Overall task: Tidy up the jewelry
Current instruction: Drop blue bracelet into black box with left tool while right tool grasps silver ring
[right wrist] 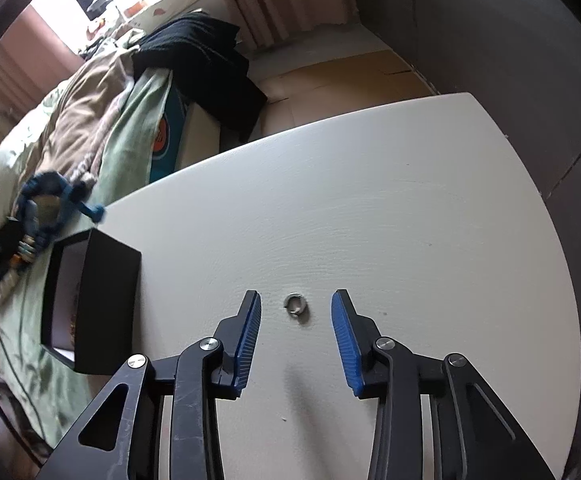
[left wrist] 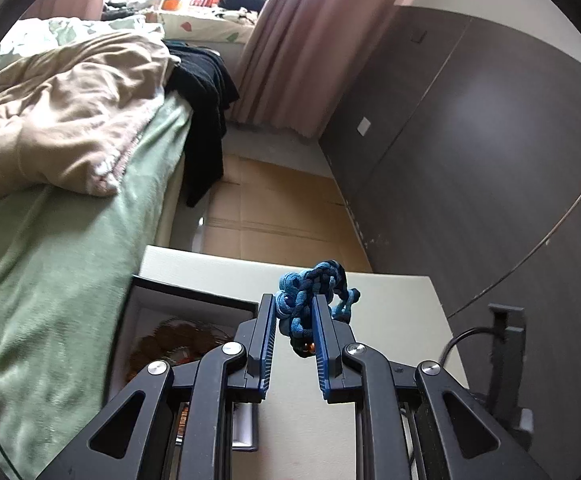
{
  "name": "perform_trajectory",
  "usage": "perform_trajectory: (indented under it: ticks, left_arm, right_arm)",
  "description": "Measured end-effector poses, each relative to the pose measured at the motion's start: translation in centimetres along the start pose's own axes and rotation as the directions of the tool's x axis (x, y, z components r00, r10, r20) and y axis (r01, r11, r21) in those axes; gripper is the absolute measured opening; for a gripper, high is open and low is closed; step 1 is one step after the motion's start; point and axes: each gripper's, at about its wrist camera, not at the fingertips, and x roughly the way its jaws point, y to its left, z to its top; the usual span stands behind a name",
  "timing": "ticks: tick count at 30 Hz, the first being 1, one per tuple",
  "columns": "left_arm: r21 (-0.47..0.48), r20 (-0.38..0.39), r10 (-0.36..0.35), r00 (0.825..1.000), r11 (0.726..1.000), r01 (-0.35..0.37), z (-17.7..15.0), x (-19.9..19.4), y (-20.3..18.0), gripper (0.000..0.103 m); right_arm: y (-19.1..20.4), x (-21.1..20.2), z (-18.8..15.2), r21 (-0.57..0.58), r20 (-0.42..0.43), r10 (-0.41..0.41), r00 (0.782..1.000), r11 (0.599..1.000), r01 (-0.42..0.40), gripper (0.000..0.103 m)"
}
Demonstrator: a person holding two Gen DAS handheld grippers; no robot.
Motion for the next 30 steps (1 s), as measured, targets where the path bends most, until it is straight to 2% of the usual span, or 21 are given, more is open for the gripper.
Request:
perform_trajectory:
  ticks: [3, 5, 10, 12, 13, 19, 24, 25, 27, 28, 29, 30]
  left_arm:
    - [-0.010, 0.011, 0.013, 1.000, 1.000, -0.013, 0.1, -0.5, 0.8, 0.018]
    - [-0.020, 0.008, 0.016, 1.000, 1.000, -0.015, 0.2, -0.7, 1.5, 0.018]
    - [-0.035, 0.009, 0.035, 0.999, 0.999, -0.035, 0.3, -1.5, 2.9, 0.018]
    - [-0.034, 0.004, 0.048, 0.999, 0.998, -0.048, 0.4, -1.9, 3.5, 0.018]
    - [-0.032, -0.002, 0.059, 0.998, 0.998, -0.059, 0.4, -1.9, 3.7, 0.018]
    - [-0.060, -0.046, 0.112, 0.993, 0.992, -0.115, 0.2, -1.5, 5.8, 0.019]
    - [-0.105, -0.096, 0.074, 0.993, 0.991, -0.085, 0.1, -1.1, 6.7, 0.022]
    - [-0.126, -0.114, 0.059, 0.992, 0.989, -0.073, 0.1, -0.9, 7.0, 0.026]
    - [-0.143, -0.126, 0.050, 0.991, 0.987, -0.068, 0.1, -0.6, 7.3, 0.044]
    - [-0.147, -0.120, 0.051, 0.992, 0.987, -0.068, 0.1, -0.7, 7.3, 0.059]
    - [-0.149, -0.108, 0.051, 0.993, 0.987, -0.066, 0.2, -0.9, 7.3, 0.067]
    - [-0.151, -0.096, 0.053, 0.994, 0.986, -0.067, 0.3, -1.2, 7.3, 0.070]
  right_arm:
    - [1.2, 0.4, -0.2, -0.051, 0.006, -0.050, 0.999, 0.997, 0.050, 0.033]
    - [1.9, 0.9, -0.5, -0.085, 0.004, -0.101, 0.995, 0.991, 0.101, 0.023]
    - [3.0, 1.3, -1.1, -0.145, 0.019, -0.186, 0.982, 0.972, 0.187, 0.011]
    - [3.1, 1.2, -1.0, -0.139, 0.019, -0.177, 0.984, 0.974, 0.177, 0.008]
    - [2.8, 1.0, -1.0, -0.131, 0.015, -0.162, 0.987, 0.978, 0.163, 0.002]
    - [3.0, -0.6, -0.7, -0.118, 0.055, -0.113, 0.992, 0.986, 0.119, 0.002]
    - [3.2, -1.3, -0.1, -0.083, 0.058, -0.008, 0.998, 0.996, 0.013, 0.002]
    - [3.1, -1.4, 0.0, -0.071, 0.055, 0.017, 0.998, 0.997, -0.013, 0.002]
    - [2.8, -1.5, 0.2, -0.035, 0.047, 0.100, 0.994, 0.995, -0.099, 0.002]
    - [2.6, -1.7, 0.3, -0.023, 0.047, 0.130, 0.990, 0.991, -0.129, 0.002]
    - [2.7, -1.8, 0.2, -0.021, 0.052, 0.134, 0.990, 0.991, -0.133, 0.002]
    - [2.8, -1.8, 0.3, -0.020, 0.057, 0.133, 0.989, 0.991, -0.132, 0.002]
